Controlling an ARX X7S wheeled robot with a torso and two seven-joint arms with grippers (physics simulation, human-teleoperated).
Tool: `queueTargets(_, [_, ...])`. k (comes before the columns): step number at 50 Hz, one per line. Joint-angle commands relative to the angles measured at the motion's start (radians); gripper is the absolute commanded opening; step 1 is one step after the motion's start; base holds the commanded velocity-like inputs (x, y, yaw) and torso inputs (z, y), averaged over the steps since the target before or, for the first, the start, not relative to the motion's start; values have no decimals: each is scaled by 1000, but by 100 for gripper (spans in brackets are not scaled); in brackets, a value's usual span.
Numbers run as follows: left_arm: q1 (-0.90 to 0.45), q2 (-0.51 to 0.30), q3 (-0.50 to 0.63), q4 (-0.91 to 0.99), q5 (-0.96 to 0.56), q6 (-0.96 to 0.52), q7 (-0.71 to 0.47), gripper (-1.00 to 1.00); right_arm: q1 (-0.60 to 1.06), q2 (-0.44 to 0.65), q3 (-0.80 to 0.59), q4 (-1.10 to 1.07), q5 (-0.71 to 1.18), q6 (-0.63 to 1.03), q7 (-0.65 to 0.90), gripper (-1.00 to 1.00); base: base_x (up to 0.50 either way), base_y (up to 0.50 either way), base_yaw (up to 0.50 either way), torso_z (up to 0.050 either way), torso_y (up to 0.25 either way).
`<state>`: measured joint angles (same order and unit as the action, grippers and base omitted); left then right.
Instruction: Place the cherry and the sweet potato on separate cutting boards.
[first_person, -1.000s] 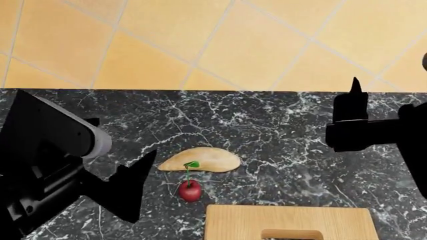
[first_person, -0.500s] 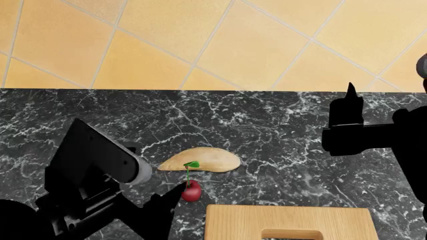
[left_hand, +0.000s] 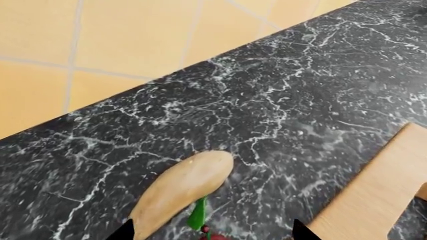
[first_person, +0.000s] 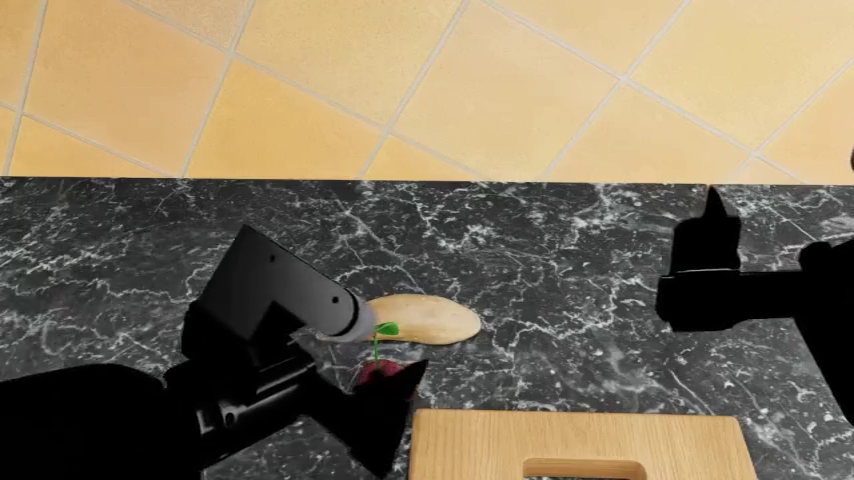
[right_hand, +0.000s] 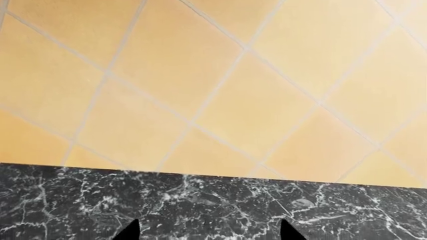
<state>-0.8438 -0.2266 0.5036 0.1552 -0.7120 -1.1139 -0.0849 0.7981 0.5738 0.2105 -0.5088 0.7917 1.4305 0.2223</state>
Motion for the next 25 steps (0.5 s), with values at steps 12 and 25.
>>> queueTargets(12, [-53, 119, 82, -269, 118, 138, 36, 100, -82, -5, 50, 2, 3, -48, -42, 100, 0, 0, 0, 0, 0])
queueTargets(25, [-42, 115, 89, -237, 95, 105, 8, -100, -109, 0, 72, 4, 12, -62, -42, 100, 0, 0, 0, 0, 0])
